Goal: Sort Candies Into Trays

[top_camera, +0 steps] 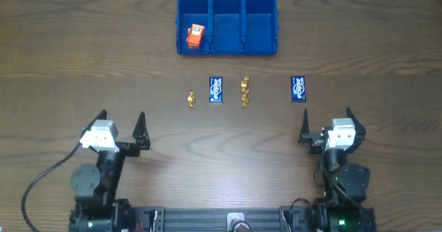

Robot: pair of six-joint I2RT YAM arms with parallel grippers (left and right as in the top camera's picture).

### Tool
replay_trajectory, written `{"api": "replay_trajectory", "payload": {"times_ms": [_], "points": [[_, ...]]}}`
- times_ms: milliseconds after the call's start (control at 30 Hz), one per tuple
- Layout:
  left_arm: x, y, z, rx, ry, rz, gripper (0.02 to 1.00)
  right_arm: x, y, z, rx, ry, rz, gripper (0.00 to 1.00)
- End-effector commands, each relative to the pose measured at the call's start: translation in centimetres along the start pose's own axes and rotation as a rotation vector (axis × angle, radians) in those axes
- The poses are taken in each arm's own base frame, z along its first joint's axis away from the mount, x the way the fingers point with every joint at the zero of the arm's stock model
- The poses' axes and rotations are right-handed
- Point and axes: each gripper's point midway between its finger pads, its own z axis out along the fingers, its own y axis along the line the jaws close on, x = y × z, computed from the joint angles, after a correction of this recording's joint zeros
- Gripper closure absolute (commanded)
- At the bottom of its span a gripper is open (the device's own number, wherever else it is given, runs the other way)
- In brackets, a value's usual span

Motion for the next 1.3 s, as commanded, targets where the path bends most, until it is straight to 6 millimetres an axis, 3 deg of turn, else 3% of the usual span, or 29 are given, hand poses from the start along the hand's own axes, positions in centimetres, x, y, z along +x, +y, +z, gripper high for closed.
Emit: {"api": "replay_trajectory", "payload": {"times_ms": [33,167,1000,1100,1167,1300], "points": [[-0.4,0.2,0.1,-0.009,-0.037,0.153,0.018,0.2,0.0,0.0,-0.001,0.001,-0.010,0.001],[2.0,0.7,0.1,-0.025,0.059,0.170,0.020,0.2,0.0,0.0,-0.001,0.000,-0.010,0.003],[1.8,0.7,0.1,-0.027,0.054,0.164,0.020,0.2,0.0,0.0,-0.001,0.000,-0.010,0.001],[1.8,0.7,0.1,-0.027,0.054,0.164,0.020,-1.5,0.1,0.0,-0.012,-0.067,-0.009,0.001],[1.8,0.7,0.1,-0.027,0.054,0.164,0.020,-2.1,1.5,-0.2,-0.092,-0.095,0.008,0.001],[1.8,0.7,0.1,-0.027,0.054,0.164,0.020,-2.9,1.7,0.4,-0.119,-0.055,0.090,0.001]]}}
